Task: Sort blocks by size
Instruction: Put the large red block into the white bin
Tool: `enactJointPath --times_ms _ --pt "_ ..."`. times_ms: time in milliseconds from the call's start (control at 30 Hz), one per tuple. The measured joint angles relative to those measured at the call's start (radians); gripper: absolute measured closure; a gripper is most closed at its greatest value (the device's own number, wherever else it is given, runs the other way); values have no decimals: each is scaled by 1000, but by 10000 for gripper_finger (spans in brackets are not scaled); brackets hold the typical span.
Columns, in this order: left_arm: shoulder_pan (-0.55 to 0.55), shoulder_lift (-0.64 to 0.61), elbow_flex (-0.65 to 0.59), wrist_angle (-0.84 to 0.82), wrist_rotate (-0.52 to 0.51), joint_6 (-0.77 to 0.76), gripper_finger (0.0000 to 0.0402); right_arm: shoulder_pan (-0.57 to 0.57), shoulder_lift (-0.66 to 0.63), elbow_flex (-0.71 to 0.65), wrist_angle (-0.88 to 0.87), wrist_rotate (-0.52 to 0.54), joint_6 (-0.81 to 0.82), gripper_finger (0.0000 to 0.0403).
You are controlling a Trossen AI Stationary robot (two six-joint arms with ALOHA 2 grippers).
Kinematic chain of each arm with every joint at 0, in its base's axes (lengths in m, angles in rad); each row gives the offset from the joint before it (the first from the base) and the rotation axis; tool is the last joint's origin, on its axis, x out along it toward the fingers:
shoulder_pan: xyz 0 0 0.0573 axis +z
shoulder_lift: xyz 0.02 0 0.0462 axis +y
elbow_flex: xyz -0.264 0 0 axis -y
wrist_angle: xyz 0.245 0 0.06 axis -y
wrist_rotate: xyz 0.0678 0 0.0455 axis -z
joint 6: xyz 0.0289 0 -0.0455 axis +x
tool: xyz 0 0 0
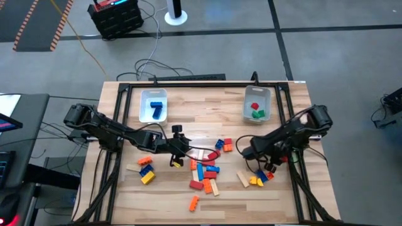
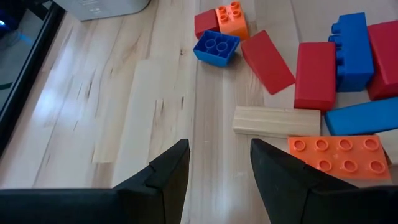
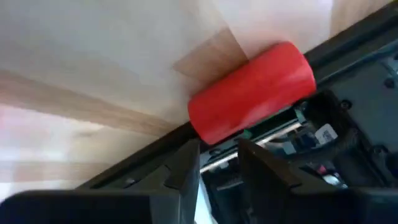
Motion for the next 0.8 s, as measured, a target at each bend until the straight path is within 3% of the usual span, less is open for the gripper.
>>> enactJointPath --times_ms 200,300,533,800 --pt "-1 0 0 -20 0 -2 235 0 35 13 110 -72 -74 260" --pt "-1 0 0 -18 -1 4 235 13 19 110 157 -45 -69 261" --pt "4 -2 0 -10 -2 7 235 121 -84 358 -12 201 19 270" --pt "-4 -2 0 -14 1 -12 235 139 -176 290 -3 295 66 230"
